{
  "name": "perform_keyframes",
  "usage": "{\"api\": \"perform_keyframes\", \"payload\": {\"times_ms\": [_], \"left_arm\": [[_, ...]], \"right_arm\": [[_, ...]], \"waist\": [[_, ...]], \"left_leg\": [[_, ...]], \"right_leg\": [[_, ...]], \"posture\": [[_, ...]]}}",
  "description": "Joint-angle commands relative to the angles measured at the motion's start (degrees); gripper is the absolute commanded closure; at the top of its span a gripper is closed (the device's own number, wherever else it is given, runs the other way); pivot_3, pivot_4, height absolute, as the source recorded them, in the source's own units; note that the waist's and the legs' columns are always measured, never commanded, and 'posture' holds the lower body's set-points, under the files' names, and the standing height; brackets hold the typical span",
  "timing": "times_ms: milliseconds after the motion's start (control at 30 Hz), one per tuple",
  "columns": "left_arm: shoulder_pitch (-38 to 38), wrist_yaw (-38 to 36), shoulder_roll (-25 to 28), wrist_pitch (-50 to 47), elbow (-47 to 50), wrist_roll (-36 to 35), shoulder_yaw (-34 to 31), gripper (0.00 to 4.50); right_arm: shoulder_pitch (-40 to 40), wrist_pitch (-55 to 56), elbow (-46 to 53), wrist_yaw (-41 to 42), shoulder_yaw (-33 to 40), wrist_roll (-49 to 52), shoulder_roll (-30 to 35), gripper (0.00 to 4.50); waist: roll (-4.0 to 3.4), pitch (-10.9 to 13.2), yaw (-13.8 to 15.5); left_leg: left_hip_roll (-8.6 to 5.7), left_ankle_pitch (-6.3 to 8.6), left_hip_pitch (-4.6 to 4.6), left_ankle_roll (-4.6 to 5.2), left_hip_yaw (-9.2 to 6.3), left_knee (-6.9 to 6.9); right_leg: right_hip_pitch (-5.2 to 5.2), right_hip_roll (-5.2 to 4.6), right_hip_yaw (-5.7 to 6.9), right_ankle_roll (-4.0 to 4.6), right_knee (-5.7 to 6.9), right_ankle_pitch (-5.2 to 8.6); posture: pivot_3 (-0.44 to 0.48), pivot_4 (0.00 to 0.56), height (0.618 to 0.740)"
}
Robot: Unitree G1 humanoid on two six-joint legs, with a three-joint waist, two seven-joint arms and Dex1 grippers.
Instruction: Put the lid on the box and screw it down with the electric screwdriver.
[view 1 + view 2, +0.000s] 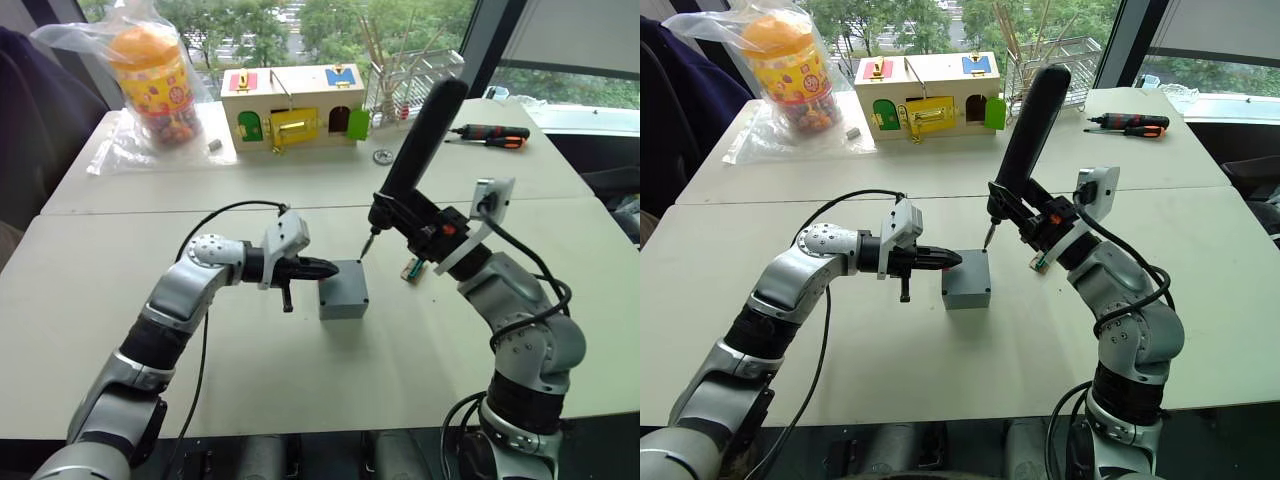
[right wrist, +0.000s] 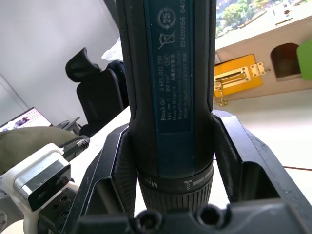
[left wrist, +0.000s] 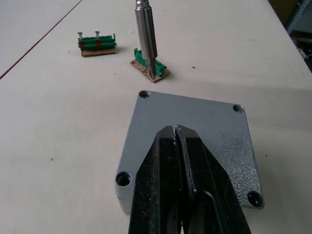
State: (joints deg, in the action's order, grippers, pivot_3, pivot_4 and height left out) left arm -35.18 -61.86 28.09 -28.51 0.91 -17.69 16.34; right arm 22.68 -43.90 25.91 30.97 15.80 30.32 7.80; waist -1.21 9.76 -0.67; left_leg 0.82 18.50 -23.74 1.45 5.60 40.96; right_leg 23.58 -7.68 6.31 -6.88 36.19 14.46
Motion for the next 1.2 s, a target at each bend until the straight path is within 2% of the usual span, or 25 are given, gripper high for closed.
{"api": "perform_keyframes", "payload": {"times_ms": [33, 467, 967, 1200], "left_arm": [[0.44, -0.35, 0.27, 1.46, 1.3, 1.65, 1.26, 4.5], [0.16, -0.47, -0.78, 1.63, 0.42, 1.44, 0.9, 4.5], [0.21, -1.0, -1.57, 2.74, -1.8, 2.92, 1.47, 4.5], [0.99, -0.17, -1.62, 2.2, -1.36, 2.98, 1.18, 4.5]], "right_arm": [[0.31, 5.21, 0.18, -0.16, -1.85, 0.36, 0.46, 2.71], [-2.48, 10.31, -2.44, -2.11, -3.39, 2.13, 3.71, 2.71], [-5.55, 15.6, -6.96, -1.52, -16.64, -8.35, 10.44, 2.71], [-8.0, 16.43, -8.69, -1.44, -18.51, -9.22, 10.34, 2.71]], "waist": [[0.02, 0.0, 0.12], [0.02, 0.0, 0.1], [0.22, -0.14, 0.07], [0.59, -0.64, 0.13]], "left_leg": [[0.0, 0.0, 0.0, 0.0, -0.01, 0.0], [0.02, 0.0, 0.01, 0.01, -0.26, 0.02], [0.05, 0.02, 0.29, 0.03, -0.3, 0.02], [0.11, 0.03, 0.37, 0.05, -0.36, 0.02]], "right_leg": [[-0.01, 0.0, 0.0, 0.0, 0.0, 0.0], [-0.04, -0.01, 0.01, 0.0, -0.01, 0.0], [-0.3, -0.01, 0.0, 0.01, 0.0, 0.0], [-0.44, -0.01, 0.03, 0.01, -0.03, 0.01]], "posture": [[0.0, 0.15, 0.711], [0.0, 0.15, 0.711], [0.0, 0.15, 0.711], [0.0, 0.15, 0.711]]}}
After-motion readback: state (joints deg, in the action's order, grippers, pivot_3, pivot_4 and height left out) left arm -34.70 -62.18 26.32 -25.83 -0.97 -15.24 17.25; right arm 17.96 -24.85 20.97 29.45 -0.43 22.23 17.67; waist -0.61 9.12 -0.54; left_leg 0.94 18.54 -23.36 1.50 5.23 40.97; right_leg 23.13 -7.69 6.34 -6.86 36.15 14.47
